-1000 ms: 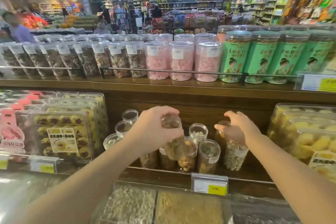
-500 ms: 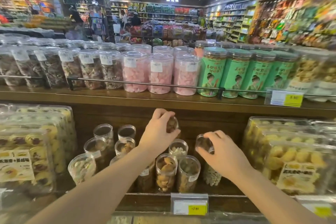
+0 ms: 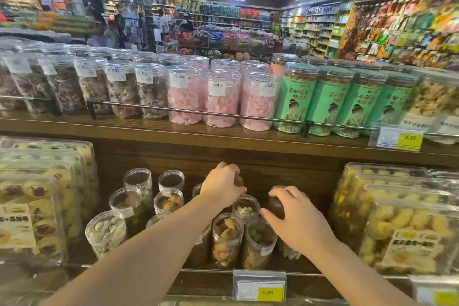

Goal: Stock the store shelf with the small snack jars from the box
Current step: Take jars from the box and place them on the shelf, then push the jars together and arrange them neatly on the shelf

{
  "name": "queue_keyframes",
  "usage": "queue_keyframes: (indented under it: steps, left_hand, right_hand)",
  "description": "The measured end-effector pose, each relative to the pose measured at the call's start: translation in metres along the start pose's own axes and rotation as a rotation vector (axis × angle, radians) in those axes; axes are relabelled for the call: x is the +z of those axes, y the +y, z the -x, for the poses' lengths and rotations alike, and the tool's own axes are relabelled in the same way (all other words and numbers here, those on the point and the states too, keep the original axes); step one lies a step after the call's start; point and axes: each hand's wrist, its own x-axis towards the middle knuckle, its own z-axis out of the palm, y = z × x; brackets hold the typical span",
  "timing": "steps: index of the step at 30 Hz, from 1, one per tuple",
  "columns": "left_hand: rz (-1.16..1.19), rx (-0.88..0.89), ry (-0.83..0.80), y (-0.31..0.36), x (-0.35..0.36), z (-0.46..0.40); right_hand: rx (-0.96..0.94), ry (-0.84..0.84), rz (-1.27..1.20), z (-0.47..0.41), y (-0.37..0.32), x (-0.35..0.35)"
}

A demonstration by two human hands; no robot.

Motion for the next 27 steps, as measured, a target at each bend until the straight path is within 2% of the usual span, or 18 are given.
queue_keyframes:
  steps: [6, 10, 16, 23, 27]
  left_hand:
    - [-0.065, -0.033, -0.022, -0.001, 0.005, -0.004]
    - [-0.015, -0.010, -0.043, -0.004, -0.013, 0.019]
    - [0.029, -0.008, 0.053, -0.033, -0.070, 0.108]
    - [0.047, -0.135, 0.154, -0.108, -0.117, 0.241]
    - [0.050, -0.179, 0.169, -0.146, -0.143, 0.283]
  right_hand:
    - [-0.005, 0.015, 0.023, 0.008, -0.008, 0.003]
    - [-0.040, 0.013, 0.042, 0.017, -0.018, 0.001]
    - [-0.062, -0.040, 0.065, 0.034, -0.039, -0.005]
    - [-0.105, -0.096, 0.076, 0.054, -0.092, 0.001]
    - [-0.110, -0.130, 0.065, 0.062, -0.131, 0.011]
